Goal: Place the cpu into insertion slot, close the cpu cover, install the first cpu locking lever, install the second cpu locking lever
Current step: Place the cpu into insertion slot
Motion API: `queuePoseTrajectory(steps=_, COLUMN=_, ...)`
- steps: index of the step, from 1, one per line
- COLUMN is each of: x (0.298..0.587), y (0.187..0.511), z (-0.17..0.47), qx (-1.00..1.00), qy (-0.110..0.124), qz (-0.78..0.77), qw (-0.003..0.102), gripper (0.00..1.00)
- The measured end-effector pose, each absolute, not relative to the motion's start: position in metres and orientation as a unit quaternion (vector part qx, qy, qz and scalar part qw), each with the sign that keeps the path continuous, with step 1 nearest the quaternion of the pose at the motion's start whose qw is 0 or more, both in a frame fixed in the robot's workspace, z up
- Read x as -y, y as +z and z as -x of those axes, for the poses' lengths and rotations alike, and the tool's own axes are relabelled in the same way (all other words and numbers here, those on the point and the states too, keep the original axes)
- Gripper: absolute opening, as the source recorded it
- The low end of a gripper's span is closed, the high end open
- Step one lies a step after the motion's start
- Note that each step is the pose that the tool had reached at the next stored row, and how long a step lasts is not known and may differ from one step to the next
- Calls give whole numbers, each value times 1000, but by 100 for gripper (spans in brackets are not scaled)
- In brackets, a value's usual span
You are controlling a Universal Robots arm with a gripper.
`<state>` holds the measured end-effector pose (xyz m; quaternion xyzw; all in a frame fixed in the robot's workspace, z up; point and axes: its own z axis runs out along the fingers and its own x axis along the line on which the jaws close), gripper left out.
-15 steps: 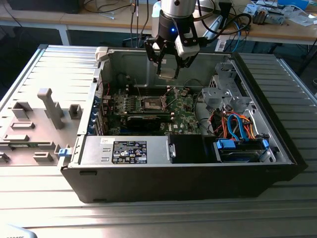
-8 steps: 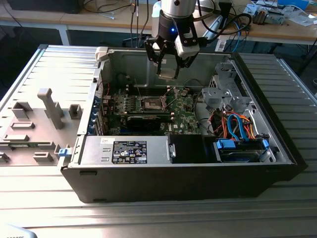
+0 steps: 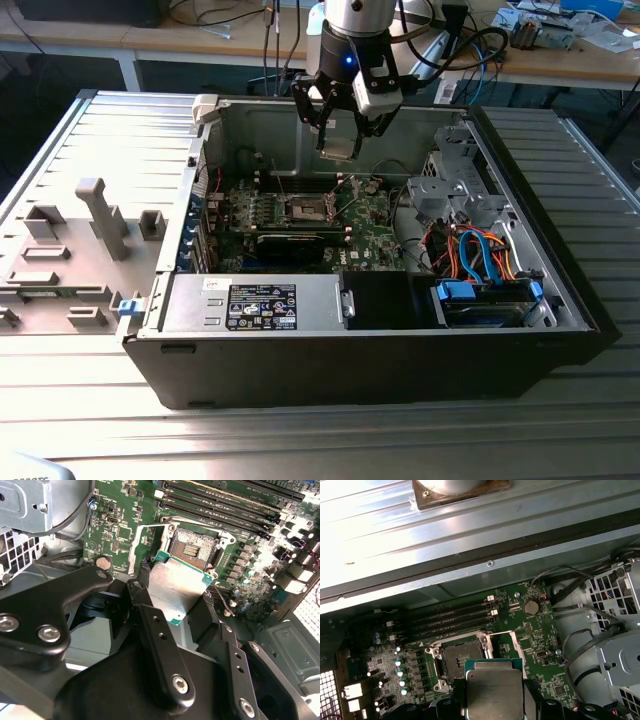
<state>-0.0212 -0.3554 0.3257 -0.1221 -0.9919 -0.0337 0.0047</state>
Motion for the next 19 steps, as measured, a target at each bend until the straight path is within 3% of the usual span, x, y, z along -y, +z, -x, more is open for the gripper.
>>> queuePoseTrajectory(steps=19, x=355, y=326, z=21, qx=991, qy=-34, qz=128, qw=5, gripper=55)
